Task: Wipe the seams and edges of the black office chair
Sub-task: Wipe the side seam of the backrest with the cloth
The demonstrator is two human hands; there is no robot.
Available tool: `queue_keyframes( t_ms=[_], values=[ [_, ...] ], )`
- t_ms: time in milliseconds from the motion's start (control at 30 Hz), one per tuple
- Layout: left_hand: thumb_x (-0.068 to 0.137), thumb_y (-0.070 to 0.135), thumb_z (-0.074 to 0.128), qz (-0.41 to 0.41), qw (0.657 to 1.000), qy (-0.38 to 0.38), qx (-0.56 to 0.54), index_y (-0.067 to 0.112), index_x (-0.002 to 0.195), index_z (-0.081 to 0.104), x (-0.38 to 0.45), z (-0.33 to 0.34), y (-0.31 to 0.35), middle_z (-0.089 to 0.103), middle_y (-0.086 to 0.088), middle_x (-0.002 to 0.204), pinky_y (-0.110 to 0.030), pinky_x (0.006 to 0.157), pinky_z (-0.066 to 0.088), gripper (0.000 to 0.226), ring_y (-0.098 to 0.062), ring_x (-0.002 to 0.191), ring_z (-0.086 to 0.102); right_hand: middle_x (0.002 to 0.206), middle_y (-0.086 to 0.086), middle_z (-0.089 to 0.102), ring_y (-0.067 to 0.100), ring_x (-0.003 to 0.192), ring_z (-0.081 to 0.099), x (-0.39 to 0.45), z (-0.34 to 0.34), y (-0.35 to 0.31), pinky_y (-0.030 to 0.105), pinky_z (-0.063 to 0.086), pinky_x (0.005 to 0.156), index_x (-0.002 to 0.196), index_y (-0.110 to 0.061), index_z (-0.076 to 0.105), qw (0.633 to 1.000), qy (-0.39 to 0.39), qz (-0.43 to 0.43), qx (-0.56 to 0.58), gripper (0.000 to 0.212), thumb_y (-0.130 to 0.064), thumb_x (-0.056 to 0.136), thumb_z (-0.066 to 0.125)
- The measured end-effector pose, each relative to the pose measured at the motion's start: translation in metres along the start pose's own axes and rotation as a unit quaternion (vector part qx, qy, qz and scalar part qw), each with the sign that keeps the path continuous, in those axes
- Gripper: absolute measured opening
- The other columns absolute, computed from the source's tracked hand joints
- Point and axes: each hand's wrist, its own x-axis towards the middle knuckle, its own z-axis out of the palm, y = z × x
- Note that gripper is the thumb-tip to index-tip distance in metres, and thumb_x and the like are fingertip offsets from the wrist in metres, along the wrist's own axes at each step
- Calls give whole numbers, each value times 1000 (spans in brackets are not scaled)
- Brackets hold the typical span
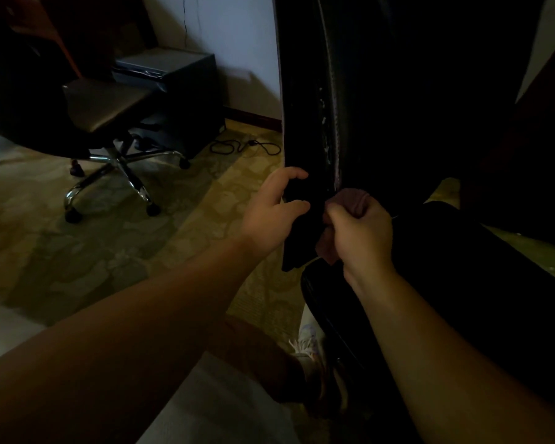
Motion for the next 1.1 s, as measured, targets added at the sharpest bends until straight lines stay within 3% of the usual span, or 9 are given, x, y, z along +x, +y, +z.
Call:
queue_keyframes(
  t_ms=[100,200,367,500,600,700,833,967,1100],
  values=[
    [73,20,61,-1,1000,4,0,22,121,60,0,0,0,56,-2,130,-23,91,47,48,-12,118,55,50,4,52,22,33,46,6,-7,-4,26,38,39,87,-7,57,999,36,3,29,4,-5,91,58],
    [73,20,61,7,1000,5,6,25,118,60,0,1,-2,56,-2,129,-24,91,46,46,-13,118,55,51,3,52,22,39,50,5,0,-1,30,42,45,79,-15,56,999,-31,-19,-40,10,-12,86,62],
    [73,20,62,-3,1000,-1,-6,30,115,61,-1,1,0,56,-1,130,-23,89,46,43,-12,117,55,54,9,52,20,33,48,12,-3,-8,25,39,39,89,-4,56,998,52,-23,-3,2,-4,89,58],
    [73,20,61,-1,1000,-4,3,29,116,60,-1,-2,0,55,-2,131,-20,87,45,44,-11,117,55,61,3,58,19,51,58,7,1,-5,26,43,48,81,-11,59,997,13,-35,-66,7,-11,86,64],
    [73,20,61,0,1000,-1,1,28,116,61,-1,-2,1,55,-2,131,-24,90,47,44,-13,119,54,47,-1,53,21,37,51,14,-5,-10,26,41,41,76,-11,56,999,41,4,3,13,-4,87,60],
    [73,20,61,7,1000,7,6,29,116,61,-5,-1,-1,56,0,129,-27,92,48,44,-11,118,54,50,6,52,25,40,50,9,-3,-7,30,43,44,72,-15,54,999,-7,-16,-28,18,-8,87,62],
    [72,21,61,19,999,16,23,26,119,61,-11,0,-2,54,1,129,-36,102,48,48,-13,121,52,45,3,52,22,35,48,8,-6,-10,27,42,41,84,-7,57,999,43,3,-3,5,-4,89,59],
    [73,20,61,26,999,14,30,29,115,61,-16,-1,2,55,3,126,-31,98,47,43,-10,119,52,54,10,55,27,41,52,-1,-5,-7,30,44,45,80,-13,57,998,-27,-27,-57,10,-12,87,64],
    [74,23,63,75,984,4,159,28,122,59,-21,-8,0,53,12,125,-13,91,39,49,0,117,49,47,3,55,19,37,52,3,-14,-12,27,42,38,85,-2,61,999,30,-31,-26,7,-8,89,61]
  ],
)
